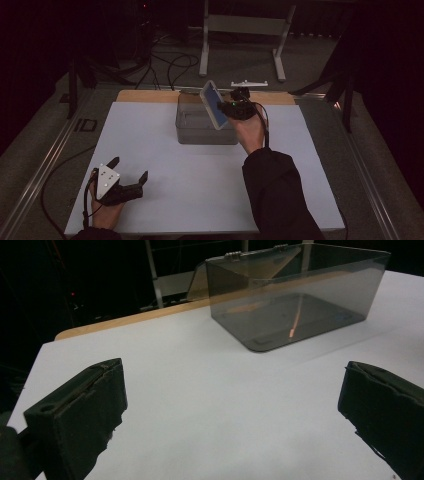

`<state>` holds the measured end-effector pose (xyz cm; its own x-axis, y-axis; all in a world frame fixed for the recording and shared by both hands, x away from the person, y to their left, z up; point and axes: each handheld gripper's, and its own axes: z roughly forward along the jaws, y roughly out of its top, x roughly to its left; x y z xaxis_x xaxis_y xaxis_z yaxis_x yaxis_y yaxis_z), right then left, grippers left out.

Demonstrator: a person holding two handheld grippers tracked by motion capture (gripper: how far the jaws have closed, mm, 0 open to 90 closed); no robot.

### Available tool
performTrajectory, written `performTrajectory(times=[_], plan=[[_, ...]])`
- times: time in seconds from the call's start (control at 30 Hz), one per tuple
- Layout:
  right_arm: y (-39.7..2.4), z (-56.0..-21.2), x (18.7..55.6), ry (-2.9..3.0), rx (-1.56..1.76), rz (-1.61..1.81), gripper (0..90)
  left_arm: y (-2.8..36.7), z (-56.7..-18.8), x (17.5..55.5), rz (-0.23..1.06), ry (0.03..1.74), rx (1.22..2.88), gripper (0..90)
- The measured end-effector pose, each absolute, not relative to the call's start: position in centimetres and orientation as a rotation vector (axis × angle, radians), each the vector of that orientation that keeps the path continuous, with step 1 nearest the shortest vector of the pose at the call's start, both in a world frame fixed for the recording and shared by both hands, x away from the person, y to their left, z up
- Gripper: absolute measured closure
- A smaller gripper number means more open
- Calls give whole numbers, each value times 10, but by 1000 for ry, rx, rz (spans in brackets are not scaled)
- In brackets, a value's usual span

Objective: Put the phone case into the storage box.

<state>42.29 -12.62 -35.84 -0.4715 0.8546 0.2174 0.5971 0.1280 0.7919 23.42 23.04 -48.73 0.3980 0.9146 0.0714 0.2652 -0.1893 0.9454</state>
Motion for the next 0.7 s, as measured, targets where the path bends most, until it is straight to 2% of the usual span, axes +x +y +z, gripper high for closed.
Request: performTrajectory(times=[0.7], plan=[[-135, -359, 430, 2071, 1460, 1228, 809, 232, -488, 237, 791, 1050, 1709, 3]])
